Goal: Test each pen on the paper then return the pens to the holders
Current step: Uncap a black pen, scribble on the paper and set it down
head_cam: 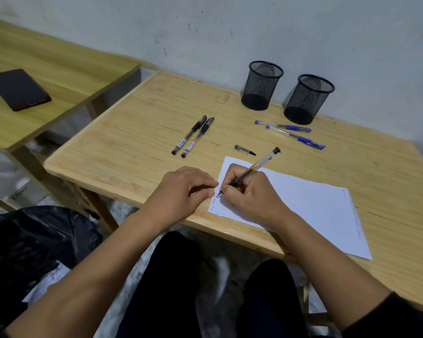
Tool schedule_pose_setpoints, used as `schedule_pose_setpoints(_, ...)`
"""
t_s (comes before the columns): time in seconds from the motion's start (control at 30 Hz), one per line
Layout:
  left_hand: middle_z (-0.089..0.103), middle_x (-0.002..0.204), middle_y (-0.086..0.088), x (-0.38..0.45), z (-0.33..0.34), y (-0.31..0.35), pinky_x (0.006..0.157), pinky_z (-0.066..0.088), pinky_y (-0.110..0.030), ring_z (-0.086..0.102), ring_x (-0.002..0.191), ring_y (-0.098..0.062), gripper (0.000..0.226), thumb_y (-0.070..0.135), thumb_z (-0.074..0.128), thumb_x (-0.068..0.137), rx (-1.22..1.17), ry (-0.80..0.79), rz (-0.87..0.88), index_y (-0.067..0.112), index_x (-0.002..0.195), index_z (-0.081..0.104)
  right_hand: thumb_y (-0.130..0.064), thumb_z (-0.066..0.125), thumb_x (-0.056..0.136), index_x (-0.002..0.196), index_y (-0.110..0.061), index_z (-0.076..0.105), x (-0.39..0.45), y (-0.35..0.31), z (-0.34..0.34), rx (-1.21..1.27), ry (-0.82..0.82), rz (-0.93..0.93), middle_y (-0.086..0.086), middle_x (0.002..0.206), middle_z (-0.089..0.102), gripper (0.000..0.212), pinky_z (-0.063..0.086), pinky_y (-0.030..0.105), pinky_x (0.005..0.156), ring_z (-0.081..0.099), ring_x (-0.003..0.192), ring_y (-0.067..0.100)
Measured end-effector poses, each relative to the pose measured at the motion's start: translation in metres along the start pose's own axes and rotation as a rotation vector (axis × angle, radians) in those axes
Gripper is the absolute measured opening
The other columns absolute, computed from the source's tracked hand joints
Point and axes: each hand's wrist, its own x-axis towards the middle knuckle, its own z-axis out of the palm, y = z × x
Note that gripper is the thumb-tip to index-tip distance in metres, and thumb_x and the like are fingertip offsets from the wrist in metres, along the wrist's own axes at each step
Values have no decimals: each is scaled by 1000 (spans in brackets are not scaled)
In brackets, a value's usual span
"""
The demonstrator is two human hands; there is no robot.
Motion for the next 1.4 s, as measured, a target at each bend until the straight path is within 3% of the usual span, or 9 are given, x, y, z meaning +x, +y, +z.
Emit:
schedule_pose_setpoints(0.17, 72, 103, 6, 1, -1, -1, 87, 35, -6, 60, 103, -8, 23, 24, 70, 79, -11, -12, -17, 21, 102, 71, -8, 56, 81, 74, -2, 62, 1, 0, 1, -6, 14, -14, 21, 70, 57, 11, 34, 22, 53, 44, 58, 15)
schedule_pose_setpoints(0.43, 72, 102, 5, 1, -1, 0, 91, 45, -22, 61, 103, -10, 23, 23, 71, 78, -17, 7, 6, 21, 101, 72, -8, 56, 80, 73, -3, 61, 1, 1, 2, -5, 26, -23, 20, 69, 57, 10, 35, 21, 53, 44, 58, 13)
schedule_pose_setpoints(0.77, 72, 102, 5, 2, 0, 0, 87, 37, -8, 60, 103, -9, 22, 22, 71, 78, -11, 10, 2, 21, 101, 72, -5, 55, 81, 73, -2, 61, 1, 1, 3, -16, 45, -7, 18, 69, 57, 10, 36, 23, 54, 45, 59, 15)
schedule_pose_setpoints(0.9, 72, 102, 5, 2, 0, 1, 89, 42, -18, 61, 103, -9, 22, 22, 71, 78, -16, 11, 2, 21, 100, 71, -6, 54, 81, 74, -3, 61, 2, 1, 3, -20, 48, -2, 18, 70, 57, 10, 36, 23, 54, 45, 59, 17)
schedule_pose_setpoints(1.03, 72, 104, 5, 1, -1, 2, 90, 40, -15, 59, 104, -8, 23, 23, 70, 79, -11, 6, -10, 21, 102, 71, -6, 53, 82, 75, -3, 59, 1, -1, 3, -16, 63, 11, 18, 71, 57, 10, 37, 22, 55, 45, 60, 14)
schedule_pose_setpoints(1.17, 71, 103, 6, 1, -3, 6, 92, 45, -25, 60, 102, -9, 22, 26, 67, 81, -24, 1, -44, 22, 103, 70, -4, 53, 86, 81, 1, 59, 1, -5, -3, 175, 189, 101, 23, 66, 53, 10, 39, 22, 51, 46, 56, 14)
schedule_pose_setpoints(1.3, 70, 104, 9, 12, -4, 12, 84, 39, -11, 59, 97, -3, 21, 27, 62, 85, -56, 21, -82, 25, 105, 68, -1, 51, 91, 93, 6, 58, -1, -6, -13, 484, 328, 199, 12, 62, 54, 10, 41, 19, 45, 49, 49, 10)
schedule_pose_setpoints(1.4, 66, 115, 7, 35, -1, 17, 91, 35, -17, 56, 106, -7, 26, 27, 58, 88, -8, 18, -91, 25, 113, 63, 0, 51, 90, 96, 2, 61, -3, -8, -25, 617, 431, 234, 10, 64, 58, 11, 43, 22, 48, 52, 52, 12)
